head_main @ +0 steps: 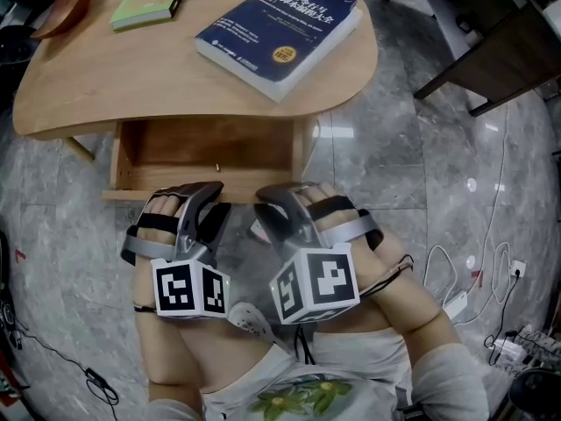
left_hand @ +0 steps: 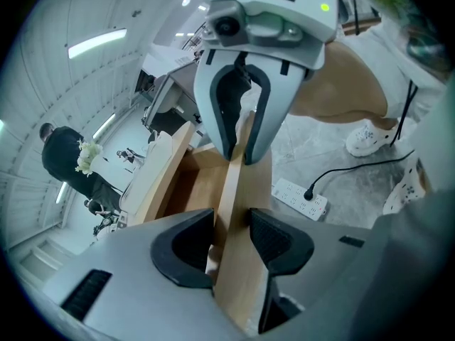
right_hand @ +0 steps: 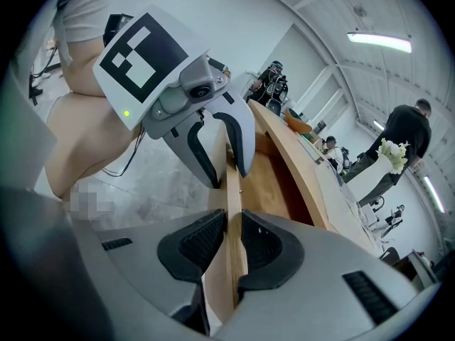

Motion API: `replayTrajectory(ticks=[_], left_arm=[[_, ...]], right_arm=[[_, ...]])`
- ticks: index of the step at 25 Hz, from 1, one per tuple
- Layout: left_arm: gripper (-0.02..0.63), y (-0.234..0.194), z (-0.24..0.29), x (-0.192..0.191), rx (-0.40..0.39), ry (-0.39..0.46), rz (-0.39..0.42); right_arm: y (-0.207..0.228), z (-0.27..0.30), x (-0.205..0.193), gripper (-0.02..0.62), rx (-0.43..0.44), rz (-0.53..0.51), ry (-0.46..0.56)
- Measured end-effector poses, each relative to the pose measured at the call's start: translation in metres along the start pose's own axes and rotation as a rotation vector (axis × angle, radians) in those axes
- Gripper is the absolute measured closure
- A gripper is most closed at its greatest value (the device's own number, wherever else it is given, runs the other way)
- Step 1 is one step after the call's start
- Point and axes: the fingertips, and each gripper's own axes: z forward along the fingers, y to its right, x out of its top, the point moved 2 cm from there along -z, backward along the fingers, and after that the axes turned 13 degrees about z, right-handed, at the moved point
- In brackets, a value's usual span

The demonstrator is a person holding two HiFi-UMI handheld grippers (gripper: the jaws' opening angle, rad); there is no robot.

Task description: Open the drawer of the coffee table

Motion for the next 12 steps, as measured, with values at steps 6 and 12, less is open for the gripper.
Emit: replayTrajectory(ticks=[6,12], left_arm=[[0.446,0.003,-0.0018,0.0006,0.002,0.005,0.001],[0.446,0.0054,-0.004,0.0008,-0.007,0.011,-0.001]], right_arm=[[-0.0033,-0.001,-0.0009,0.511,0.008,-0.001,-0.001],[-0.0064,-0.0019,-0.001,0.511,0.014,0.004,0.0]])
